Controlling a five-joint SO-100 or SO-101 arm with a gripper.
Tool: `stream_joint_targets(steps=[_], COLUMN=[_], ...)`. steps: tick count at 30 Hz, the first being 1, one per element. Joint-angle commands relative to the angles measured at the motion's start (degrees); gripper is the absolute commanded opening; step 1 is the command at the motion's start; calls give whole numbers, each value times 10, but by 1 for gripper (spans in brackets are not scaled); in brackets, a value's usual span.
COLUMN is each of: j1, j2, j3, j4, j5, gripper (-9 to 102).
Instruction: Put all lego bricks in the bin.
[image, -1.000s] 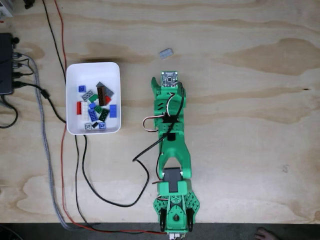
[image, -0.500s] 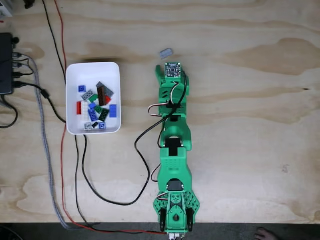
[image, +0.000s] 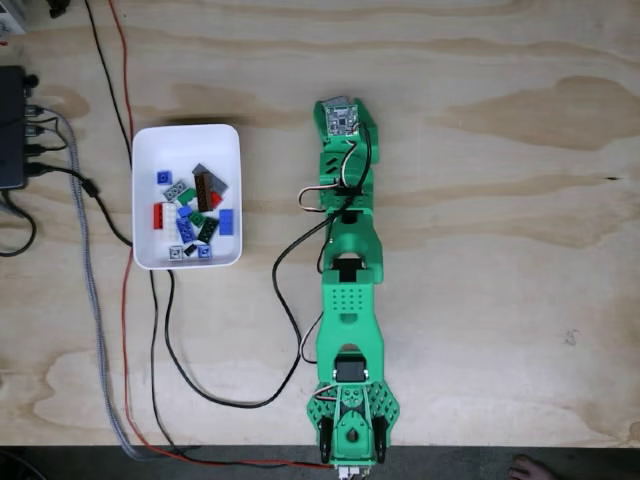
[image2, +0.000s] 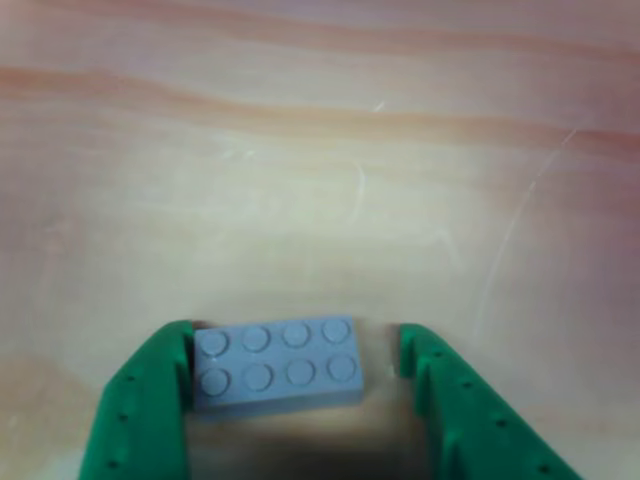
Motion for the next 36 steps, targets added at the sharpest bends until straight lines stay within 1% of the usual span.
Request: stream_joint_targets(steps=[1, 4, 5, 9, 12, 14, 15, 19, 22, 24, 27, 30, 32, 36], j1=[-5, -11, -13, -25, -33, -40, -44, -64, -108, -151, -216, -289, -327, -372], j2=[-19, -13, -6, 33, 55, 106, 147, 359, 444, 481, 490, 467, 438, 381], j3=[-55, -47, -40, 4, 14, 19, 20, 2, -9, 8, -14, -44, -79, -127], j4=[18, 28, 32, 27, 27, 58, 82, 269, 415, 490, 613, 712, 756, 798], j5=[-18, -17, -11, 15, 43, 85, 115, 242, 303, 337, 392, 441, 479, 535], gripper=[16, 3, 2, 3, 1, 0, 0, 0, 0, 1, 1, 1, 1, 3])
